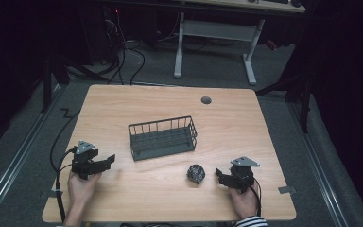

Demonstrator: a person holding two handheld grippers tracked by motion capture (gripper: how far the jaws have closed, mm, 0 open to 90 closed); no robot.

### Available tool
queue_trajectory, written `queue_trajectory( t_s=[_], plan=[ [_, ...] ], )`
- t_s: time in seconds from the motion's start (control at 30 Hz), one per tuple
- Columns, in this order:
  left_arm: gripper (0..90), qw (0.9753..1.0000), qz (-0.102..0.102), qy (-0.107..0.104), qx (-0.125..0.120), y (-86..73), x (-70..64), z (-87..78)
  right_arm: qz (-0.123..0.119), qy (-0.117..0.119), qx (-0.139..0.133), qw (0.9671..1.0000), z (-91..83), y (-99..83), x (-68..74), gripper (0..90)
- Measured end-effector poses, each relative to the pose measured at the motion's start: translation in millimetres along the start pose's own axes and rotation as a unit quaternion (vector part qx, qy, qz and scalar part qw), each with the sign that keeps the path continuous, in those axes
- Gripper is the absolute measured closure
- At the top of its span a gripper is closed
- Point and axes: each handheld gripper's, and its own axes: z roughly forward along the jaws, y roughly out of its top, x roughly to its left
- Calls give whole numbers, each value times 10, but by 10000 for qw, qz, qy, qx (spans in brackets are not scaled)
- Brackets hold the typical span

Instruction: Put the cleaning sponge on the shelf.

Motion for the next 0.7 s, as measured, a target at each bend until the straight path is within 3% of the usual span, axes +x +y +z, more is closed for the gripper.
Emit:
queue_trajectory(
  t_s=[0.3, 0.7],
  plan=[
    [264, 9997, 3, 188, 122, -84, 19, 94, 9, -2, 5, 10000, -1, 0, 1, 232],
    [264, 9986, 154, 417, 294, -104, -4, 186, 10, -2, 4, 10000, -1, 0, 1, 232]
  ],
)
